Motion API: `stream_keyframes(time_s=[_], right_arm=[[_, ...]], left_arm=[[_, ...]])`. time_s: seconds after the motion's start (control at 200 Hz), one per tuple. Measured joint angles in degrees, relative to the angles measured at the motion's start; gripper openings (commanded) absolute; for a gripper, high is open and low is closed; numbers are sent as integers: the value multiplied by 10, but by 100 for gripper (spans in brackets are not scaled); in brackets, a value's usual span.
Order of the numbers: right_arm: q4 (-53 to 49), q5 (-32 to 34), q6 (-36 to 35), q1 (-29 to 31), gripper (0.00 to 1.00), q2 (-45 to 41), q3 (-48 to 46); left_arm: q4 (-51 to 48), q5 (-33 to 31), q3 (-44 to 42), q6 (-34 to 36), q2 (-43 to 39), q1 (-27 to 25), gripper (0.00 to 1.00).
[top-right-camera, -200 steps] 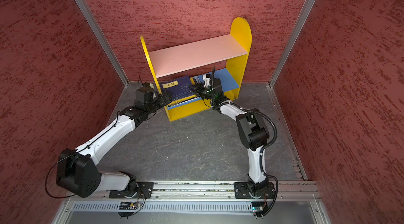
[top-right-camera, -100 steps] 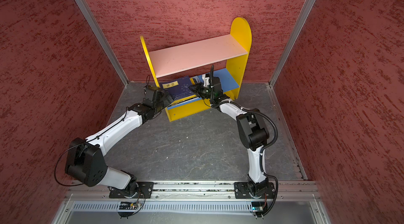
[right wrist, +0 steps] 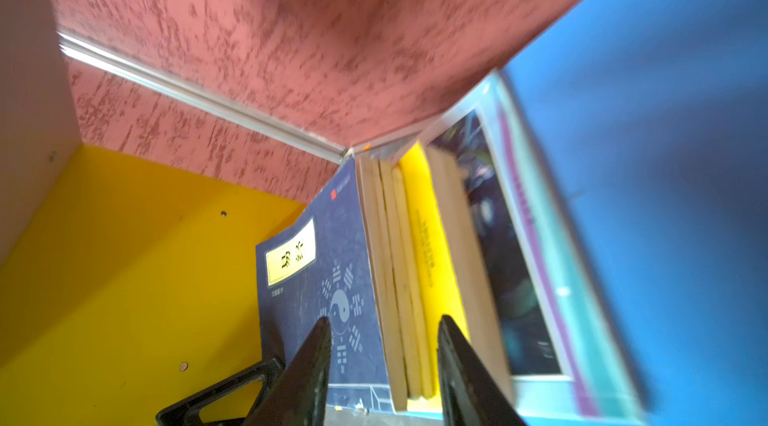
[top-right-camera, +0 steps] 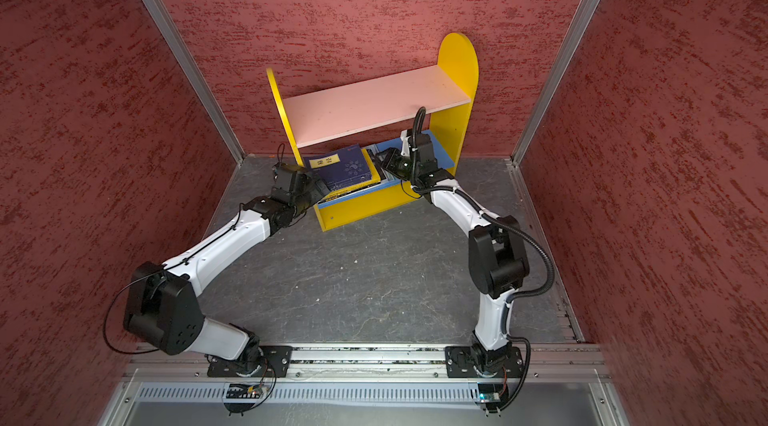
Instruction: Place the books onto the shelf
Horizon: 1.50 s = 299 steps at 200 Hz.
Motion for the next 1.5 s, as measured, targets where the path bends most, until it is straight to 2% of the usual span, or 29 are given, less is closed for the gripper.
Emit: stream_keyframes(time_s=[0.155,0.291,0.566,0.746,0.947,1.067,1.247,1.368,1.498], right_arm=[[-15,24,-27,-9,45,-55,-9],[-3,29,-33,-6,48,-96,-59],[-6,59,-34,-5,58,-109,-119],[-6,103,-32,-5,70,-148,-163],[-32,207,-31,-9,89,-234,-236],[-68,293,-26,-19,99,-310,-285],[-119,423,-15,-41,99,-430,-352],[-154,485,-4,-54,99,-484,-385],[-191,525,11,-60,99,-513,-411]], left_arm=[[16,32,-1,22,0,3,99],[58,66,-20,46,-17,3,99],[126,109,-48,94,-90,7,99],[121,129,-64,115,-149,-5,99],[92,158,-97,128,-229,-36,99],[53,123,-125,139,-287,-36,100],[39,19,-174,180,-361,-6,99],[75,-30,-223,227,-375,51,99],[142,-36,-284,265,-348,129,99]])
